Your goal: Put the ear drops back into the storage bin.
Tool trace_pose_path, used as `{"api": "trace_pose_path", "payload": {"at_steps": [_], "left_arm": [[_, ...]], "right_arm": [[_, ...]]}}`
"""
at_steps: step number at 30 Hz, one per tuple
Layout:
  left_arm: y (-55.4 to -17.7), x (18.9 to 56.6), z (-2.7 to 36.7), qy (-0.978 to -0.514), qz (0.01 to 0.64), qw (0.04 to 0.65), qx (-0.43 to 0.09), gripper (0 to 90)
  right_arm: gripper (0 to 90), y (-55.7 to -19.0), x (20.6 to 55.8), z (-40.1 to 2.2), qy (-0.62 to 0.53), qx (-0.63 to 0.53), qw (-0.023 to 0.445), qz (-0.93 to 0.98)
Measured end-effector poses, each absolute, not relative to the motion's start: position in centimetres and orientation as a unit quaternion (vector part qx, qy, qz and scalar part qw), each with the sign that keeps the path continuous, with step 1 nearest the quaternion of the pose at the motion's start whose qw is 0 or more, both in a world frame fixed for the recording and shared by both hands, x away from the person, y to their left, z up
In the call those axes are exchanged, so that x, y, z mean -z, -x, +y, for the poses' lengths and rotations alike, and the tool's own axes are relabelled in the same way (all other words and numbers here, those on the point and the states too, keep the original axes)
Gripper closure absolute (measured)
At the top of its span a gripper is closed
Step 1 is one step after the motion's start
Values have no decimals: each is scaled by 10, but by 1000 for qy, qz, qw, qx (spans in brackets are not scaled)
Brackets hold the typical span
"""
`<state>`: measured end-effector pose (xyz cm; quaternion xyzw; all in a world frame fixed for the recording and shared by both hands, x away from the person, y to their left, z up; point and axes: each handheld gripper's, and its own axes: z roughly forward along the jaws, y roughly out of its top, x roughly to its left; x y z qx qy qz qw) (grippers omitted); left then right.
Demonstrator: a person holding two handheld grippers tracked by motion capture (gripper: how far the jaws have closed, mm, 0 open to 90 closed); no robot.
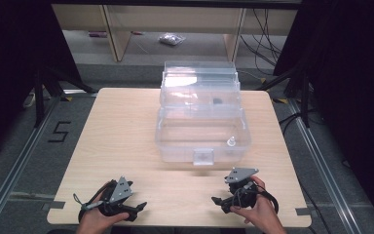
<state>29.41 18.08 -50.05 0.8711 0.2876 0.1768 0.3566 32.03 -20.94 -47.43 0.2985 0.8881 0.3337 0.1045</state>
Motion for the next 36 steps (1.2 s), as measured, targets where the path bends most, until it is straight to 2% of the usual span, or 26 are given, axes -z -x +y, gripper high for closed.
{"api": "trace_pose_path", "payload": {"at_steps": [22,30,36], "left_arm": [[-294,501,181,-870,289,359,-178,165],[-295,501,181,-871,290,354,-182,165],[-294,501,181,-869,290,358,-180,165]], "right_arm": [[167,-309,486,-231,-333,-336,99,875],[167,-307,487,-234,-349,-332,83,872],[167,-309,490,-235,-353,-333,91,870]]}}
